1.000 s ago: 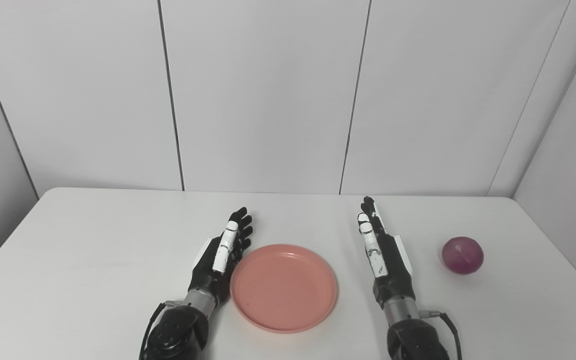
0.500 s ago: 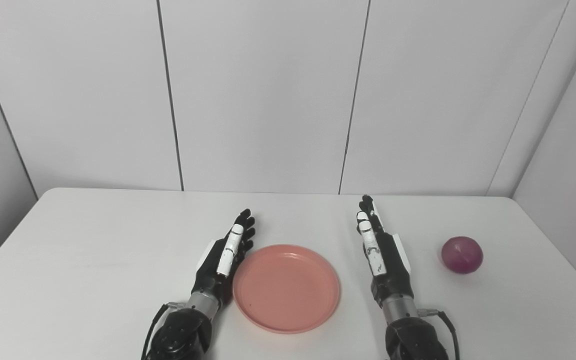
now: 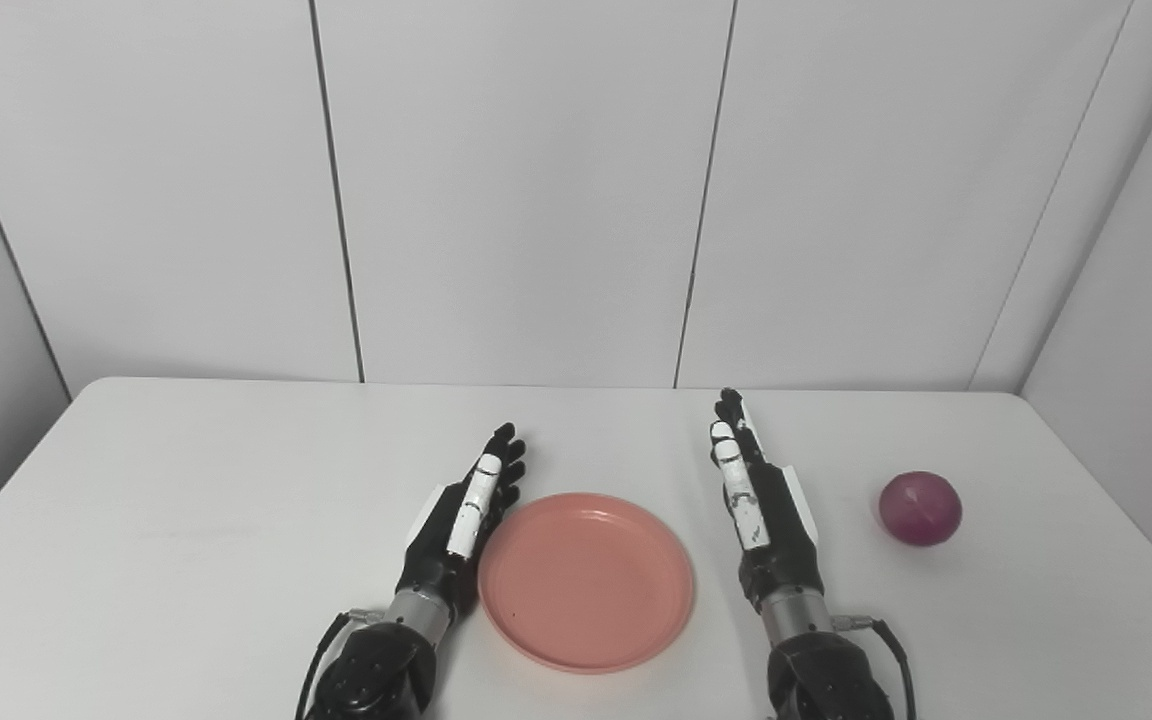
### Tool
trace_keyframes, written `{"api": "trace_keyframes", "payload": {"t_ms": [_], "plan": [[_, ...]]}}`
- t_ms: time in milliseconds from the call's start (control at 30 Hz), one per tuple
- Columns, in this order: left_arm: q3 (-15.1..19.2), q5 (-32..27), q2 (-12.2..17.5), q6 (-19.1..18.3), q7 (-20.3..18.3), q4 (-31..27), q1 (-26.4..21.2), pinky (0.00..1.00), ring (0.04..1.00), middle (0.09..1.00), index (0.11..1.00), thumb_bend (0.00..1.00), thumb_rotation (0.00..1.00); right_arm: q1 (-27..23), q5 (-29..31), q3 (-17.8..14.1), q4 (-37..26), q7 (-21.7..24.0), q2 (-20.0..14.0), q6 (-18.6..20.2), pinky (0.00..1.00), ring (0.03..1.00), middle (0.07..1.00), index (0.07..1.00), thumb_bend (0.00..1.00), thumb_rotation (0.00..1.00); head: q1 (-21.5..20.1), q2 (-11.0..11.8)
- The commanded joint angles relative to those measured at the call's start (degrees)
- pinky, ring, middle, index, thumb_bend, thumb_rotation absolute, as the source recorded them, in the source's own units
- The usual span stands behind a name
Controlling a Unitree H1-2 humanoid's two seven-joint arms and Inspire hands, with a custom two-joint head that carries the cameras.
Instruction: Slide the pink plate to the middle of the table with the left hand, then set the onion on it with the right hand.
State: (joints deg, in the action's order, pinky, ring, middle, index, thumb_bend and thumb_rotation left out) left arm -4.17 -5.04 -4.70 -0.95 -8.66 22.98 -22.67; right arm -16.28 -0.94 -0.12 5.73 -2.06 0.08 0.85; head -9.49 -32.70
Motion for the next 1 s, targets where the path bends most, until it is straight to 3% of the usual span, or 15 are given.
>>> {"api": "trace_keyframes", "payload": {"t_ms": [0,433,833,967], "plan": [[0.02,-0.21,-0.08,1.83,-0.52,-1.94,-1.78,1.00,0.989,0.983,0.978,0.61,1.00,-2.73,-0.45,0.00,-1.47,-0.31,0.18,-1.10,1.00,0.992,0.993,0.996,0.59,0.98,-0.15,-0.09],[1.25,-0.09,1.93,-0.18,-0.17,-5.60,-0.11,1.00,0.989,0.992,0.983,0.61,1.00,-3.04,0.38,-0.39,-1.55,-0.07,0.39,-1.22,1.00,0.993,0.994,0.997,0.59,0.98,-0.99,-0.37],[1.66,1.08,3.72,1.94,0.20,-6.09,1.75,1.00,0.983,0.983,0.980,0.64,1.00,-4.01,-0.57,-0.95,-2.46,-0.99,-0.27,-1.10,1.00,0.985,0.988,0.994,0.62,0.97,-2.38,-0.60],[1.61,1.03,4.31,2.12,-0.17,-5.90,2.27,1.00,0.981,0.980,0.977,0.63,1.00,-4.91,-1.41,-2.13,-3.94,-1.97,-1.25,0.86,1.00,0.982,0.987,0.986,0.65,0.95,-4.44,-0.26]]}}
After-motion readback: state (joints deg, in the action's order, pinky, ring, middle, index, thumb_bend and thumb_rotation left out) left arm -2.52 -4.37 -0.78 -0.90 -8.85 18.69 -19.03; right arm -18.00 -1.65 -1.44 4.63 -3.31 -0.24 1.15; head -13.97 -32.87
